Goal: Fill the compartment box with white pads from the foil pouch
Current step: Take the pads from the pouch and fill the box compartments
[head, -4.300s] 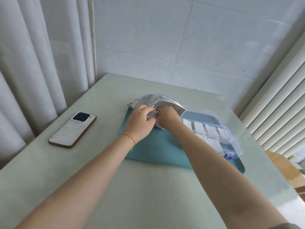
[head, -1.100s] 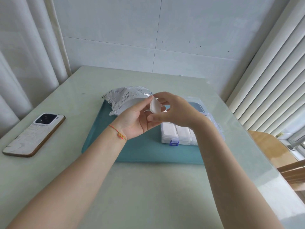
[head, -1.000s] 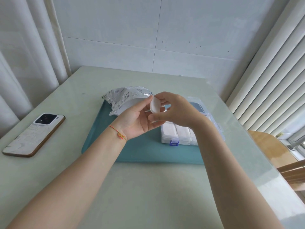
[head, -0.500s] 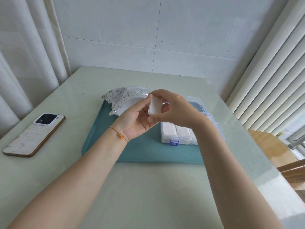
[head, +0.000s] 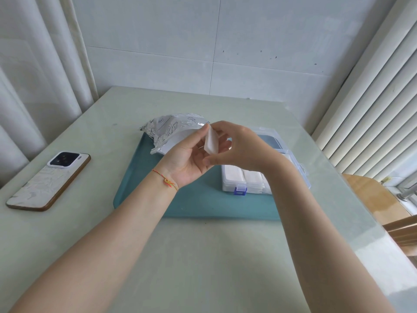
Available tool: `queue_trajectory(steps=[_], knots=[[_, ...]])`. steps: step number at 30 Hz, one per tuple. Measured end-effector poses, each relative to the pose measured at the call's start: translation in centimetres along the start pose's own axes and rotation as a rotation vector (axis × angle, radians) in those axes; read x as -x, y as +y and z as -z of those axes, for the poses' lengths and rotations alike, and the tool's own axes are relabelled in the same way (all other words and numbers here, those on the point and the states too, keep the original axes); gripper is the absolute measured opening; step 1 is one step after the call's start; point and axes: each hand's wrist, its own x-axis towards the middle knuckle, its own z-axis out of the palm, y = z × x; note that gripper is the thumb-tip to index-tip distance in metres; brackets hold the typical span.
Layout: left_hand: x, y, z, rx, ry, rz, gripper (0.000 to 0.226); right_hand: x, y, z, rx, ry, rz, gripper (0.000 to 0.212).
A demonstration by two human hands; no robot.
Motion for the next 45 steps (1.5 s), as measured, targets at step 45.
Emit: queue_trajectory(steps=[45], knots=[[-6.1,-6.6,-5.9,-1.489,0.264,-0.16,0.012,5.9,10.0,8.0,-0.171,0.104,-0.468,0.005]])
